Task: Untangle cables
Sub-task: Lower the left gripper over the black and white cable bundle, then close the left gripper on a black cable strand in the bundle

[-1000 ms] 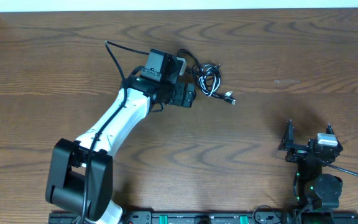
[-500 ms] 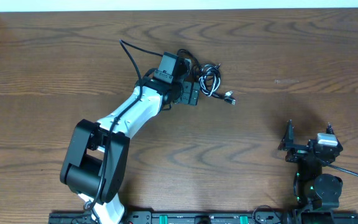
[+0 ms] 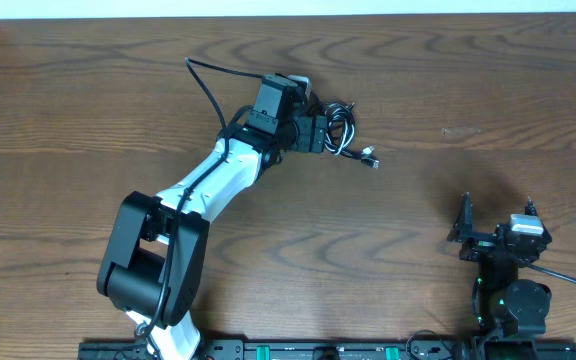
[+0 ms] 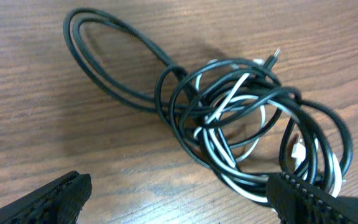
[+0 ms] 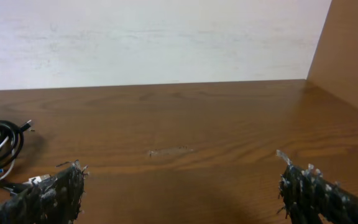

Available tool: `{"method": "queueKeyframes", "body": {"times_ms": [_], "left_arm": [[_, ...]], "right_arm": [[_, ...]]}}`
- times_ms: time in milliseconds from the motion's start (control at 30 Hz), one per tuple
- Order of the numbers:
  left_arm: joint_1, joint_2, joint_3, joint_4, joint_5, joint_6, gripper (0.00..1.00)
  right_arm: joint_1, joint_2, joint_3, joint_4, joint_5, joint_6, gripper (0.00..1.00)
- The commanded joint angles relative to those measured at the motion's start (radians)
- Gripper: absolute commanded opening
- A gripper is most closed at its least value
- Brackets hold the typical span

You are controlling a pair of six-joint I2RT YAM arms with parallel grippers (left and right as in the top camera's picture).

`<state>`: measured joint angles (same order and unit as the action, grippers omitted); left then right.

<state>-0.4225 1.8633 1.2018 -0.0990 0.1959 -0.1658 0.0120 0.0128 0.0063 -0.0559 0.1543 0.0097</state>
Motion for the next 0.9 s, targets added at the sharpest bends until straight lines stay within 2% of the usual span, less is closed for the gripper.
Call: {"method": "queueKeyframes", "body": {"times_ms": [0,167,333,533,767,867], "left_arm": [[-0.011,0.012,0.005,0.023,-0.031,-0.027,0.95],[-0.014,0.032,0.005,0.039,-0.059,-0.028,0.95],[-0.017,0.117,0.005,0.116,-0.058,-0.097,0.95],[-0.017,0.225,0.005,0.235,-0.059,-0.099,0.95],[-0.017,0.235,0.005,0.251,-0.059,-0.098,0.94],[-0.017,0.235,0.005,0.25,-0.059,-0.098,0.82]], "right_arm": [[0.008,-0.006,-0.001,-0.004,0.004,-0.015,0.99],[0.008,-0.006,-0.001,-0.004,0.004,-0.015,0.99],[0.008,-0.006,-0.001,-0.004,0.004,-0.015,0.99],[0.008,-0.006,-0.001,-0.004,0.004,-0.015,0.99],[0.008,-0.006,-0.001,-0.004,0.004,-0.015,0.99],[0.008,-0.006,-0.001,-0.004,0.004,-0.015,0.99]]}}
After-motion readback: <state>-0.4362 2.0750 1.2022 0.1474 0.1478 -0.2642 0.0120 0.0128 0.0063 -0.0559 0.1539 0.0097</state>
